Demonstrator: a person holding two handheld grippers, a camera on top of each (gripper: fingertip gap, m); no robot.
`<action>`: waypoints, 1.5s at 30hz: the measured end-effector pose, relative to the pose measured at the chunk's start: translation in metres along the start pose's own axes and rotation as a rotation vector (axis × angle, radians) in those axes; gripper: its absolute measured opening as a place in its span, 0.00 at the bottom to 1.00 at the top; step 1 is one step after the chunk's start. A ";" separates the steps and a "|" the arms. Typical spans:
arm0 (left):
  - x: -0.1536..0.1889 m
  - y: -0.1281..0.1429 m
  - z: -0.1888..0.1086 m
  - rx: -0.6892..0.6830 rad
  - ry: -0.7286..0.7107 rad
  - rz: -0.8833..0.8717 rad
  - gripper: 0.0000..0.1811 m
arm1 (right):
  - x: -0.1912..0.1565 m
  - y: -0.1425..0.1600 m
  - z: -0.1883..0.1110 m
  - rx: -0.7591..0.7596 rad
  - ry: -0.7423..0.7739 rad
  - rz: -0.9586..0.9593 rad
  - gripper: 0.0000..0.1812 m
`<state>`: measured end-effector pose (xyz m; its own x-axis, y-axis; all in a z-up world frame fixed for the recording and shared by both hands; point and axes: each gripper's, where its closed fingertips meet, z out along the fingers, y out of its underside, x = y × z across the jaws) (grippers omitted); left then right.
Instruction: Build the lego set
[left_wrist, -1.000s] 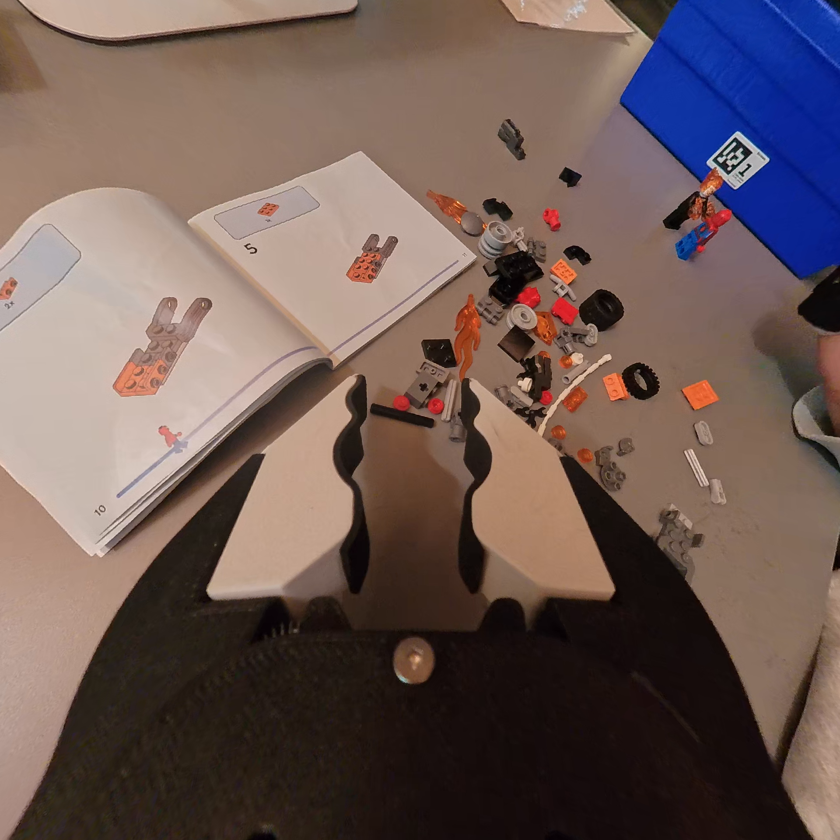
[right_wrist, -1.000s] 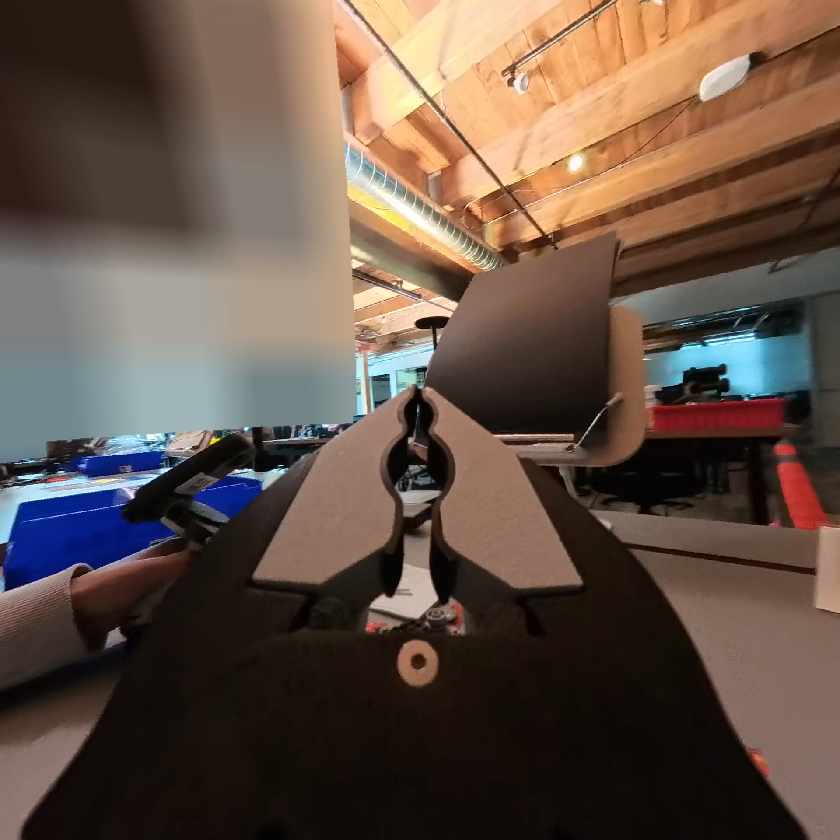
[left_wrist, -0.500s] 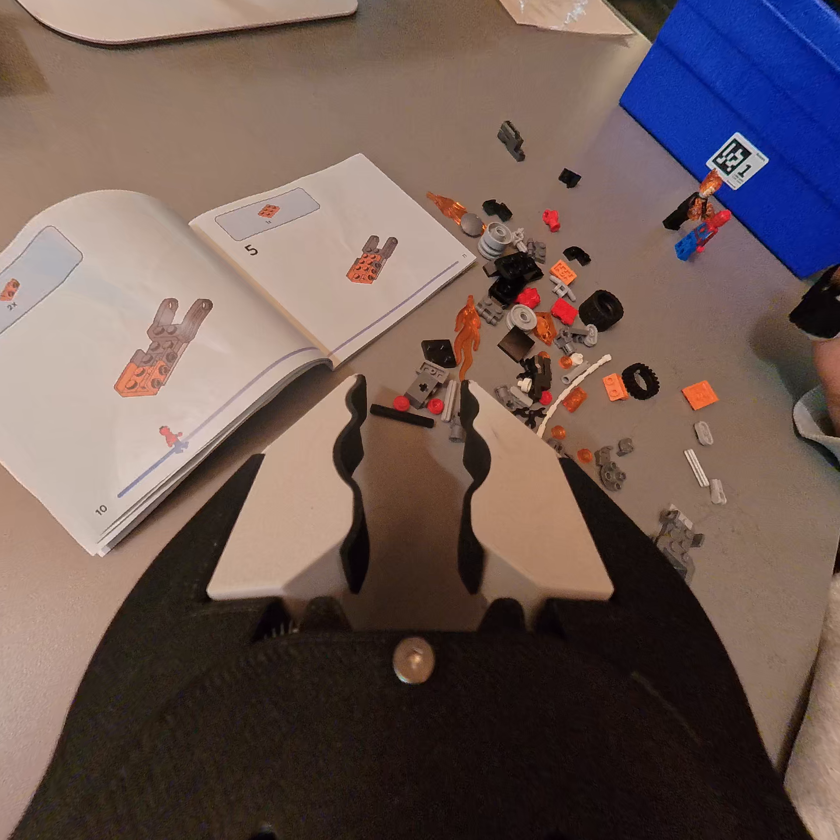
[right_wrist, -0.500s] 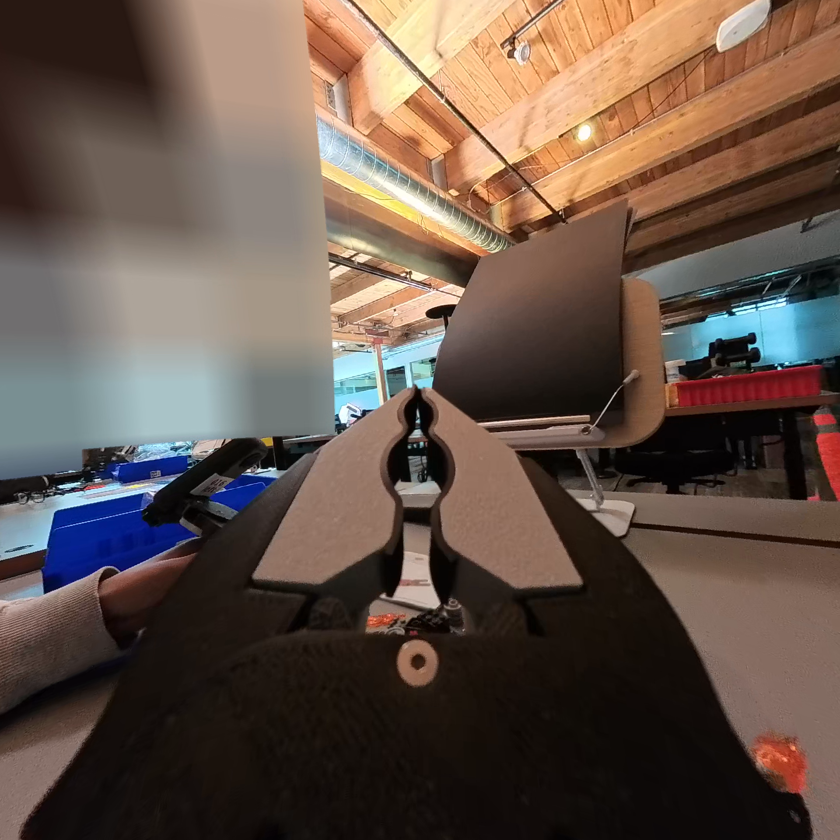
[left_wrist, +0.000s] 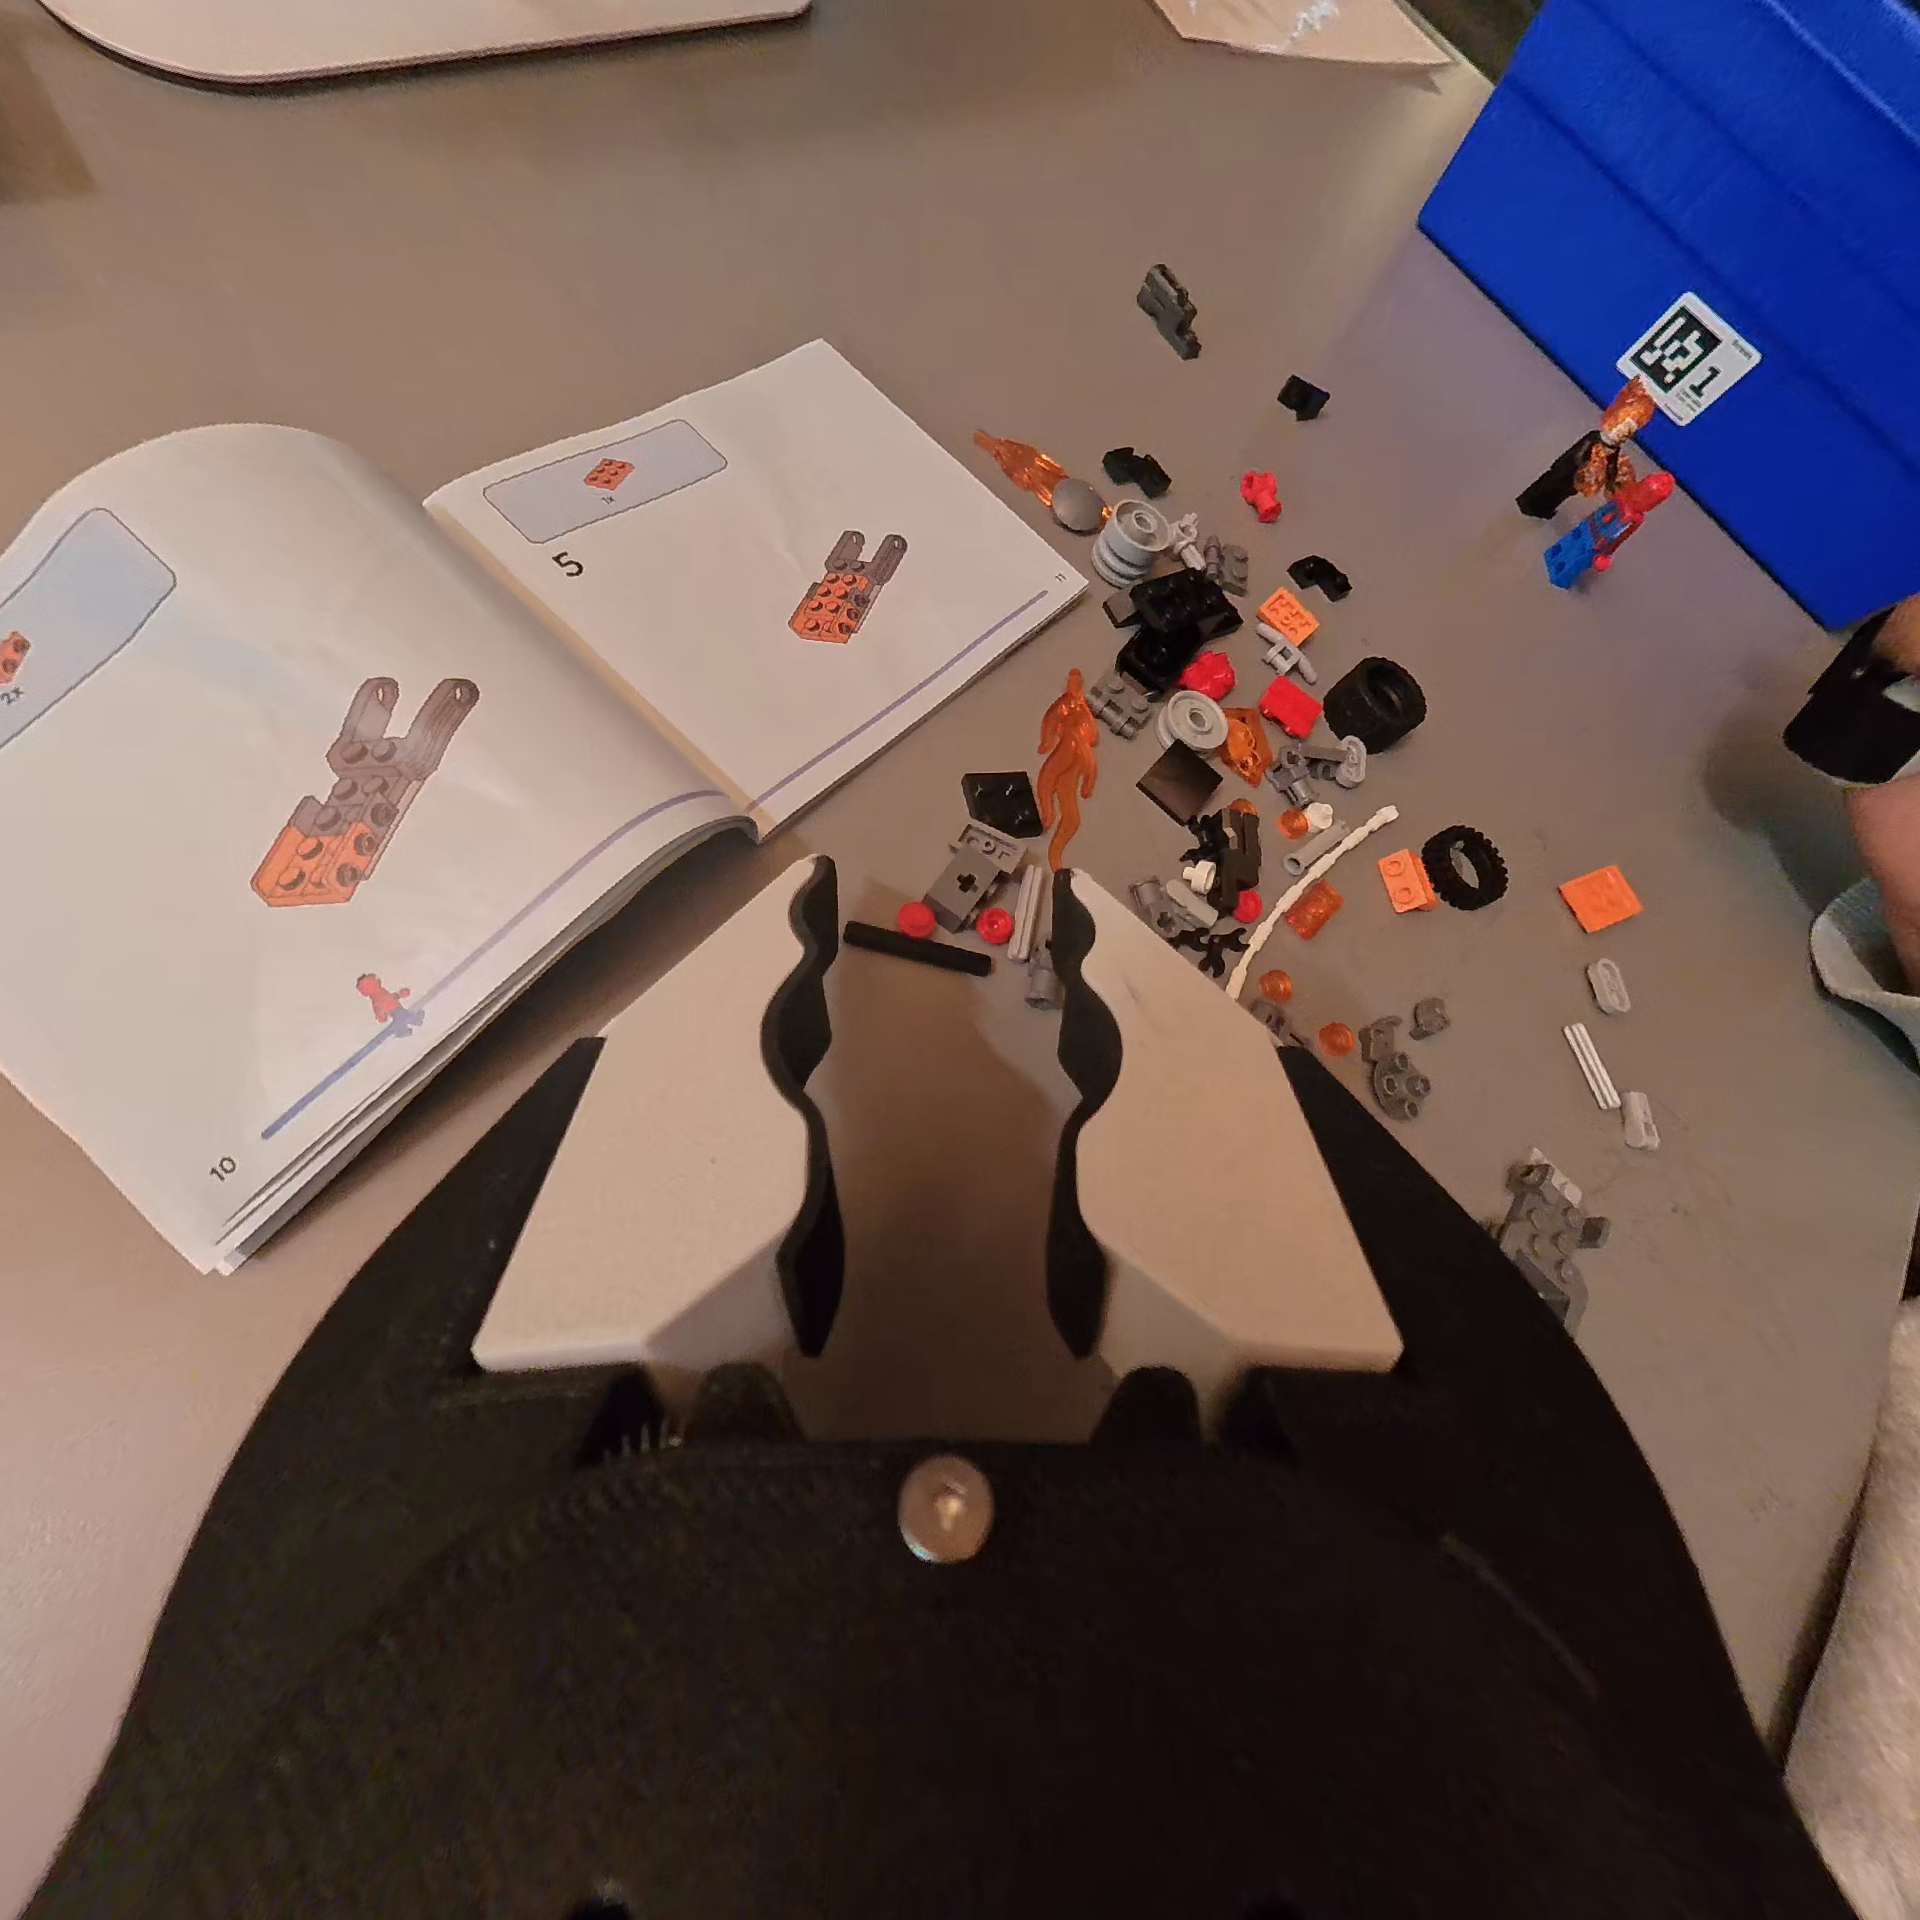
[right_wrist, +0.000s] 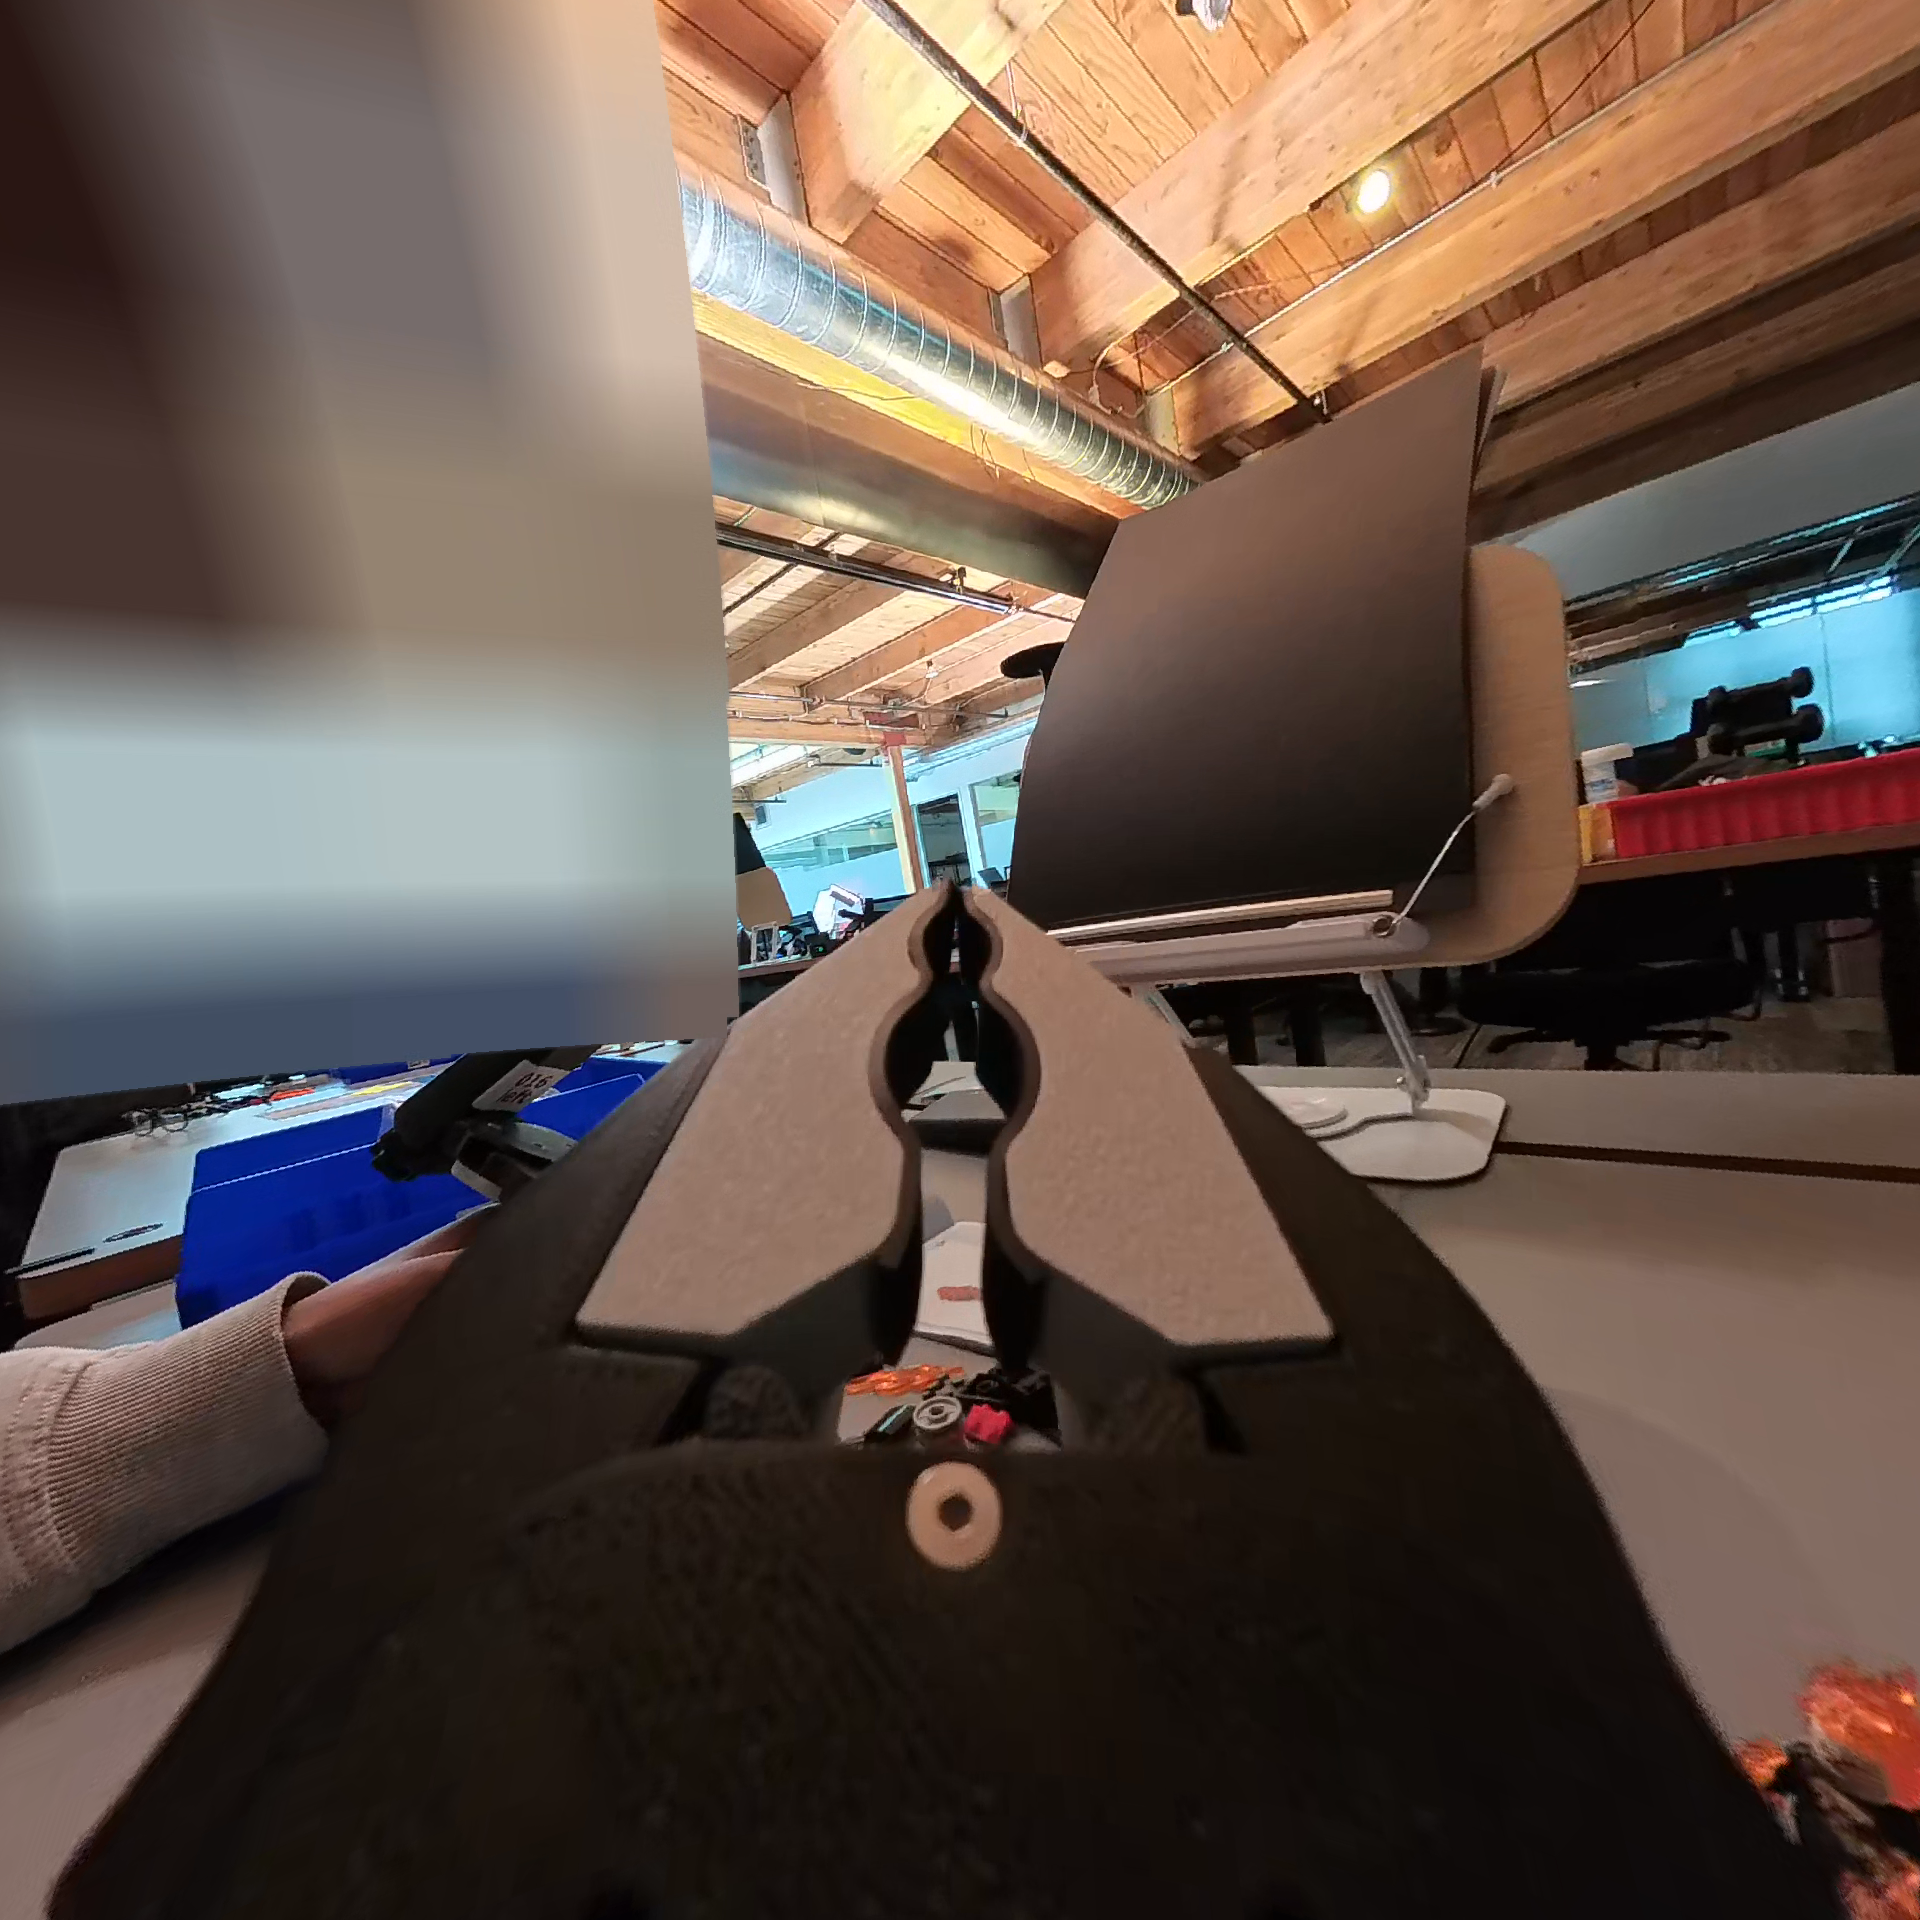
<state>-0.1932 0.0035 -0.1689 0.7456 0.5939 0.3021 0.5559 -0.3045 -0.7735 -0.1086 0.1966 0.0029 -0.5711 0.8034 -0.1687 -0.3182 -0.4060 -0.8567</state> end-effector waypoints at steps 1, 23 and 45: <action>0.000 0.000 0.000 -0.001 0.000 0.000 0.22 | 0.000 0.001 0.000 -0.003 -0.001 0.003 0.00; 0.001 0.003 0.002 -0.020 0.016 -0.021 0.24 | -0.002 0.011 0.004 -0.054 -0.022 0.054 0.00; 0.001 0.003 0.002 -0.025 0.018 -0.023 0.24 | -0.003 0.014 0.005 -0.072 -0.031 0.070 0.00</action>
<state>-0.1914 0.0048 -0.1726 0.7386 0.5879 0.3300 0.5823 -0.3096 -0.7517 -0.1149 0.1860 -0.0060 -0.6132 0.7600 -0.2153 -0.2222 -0.4275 -0.8763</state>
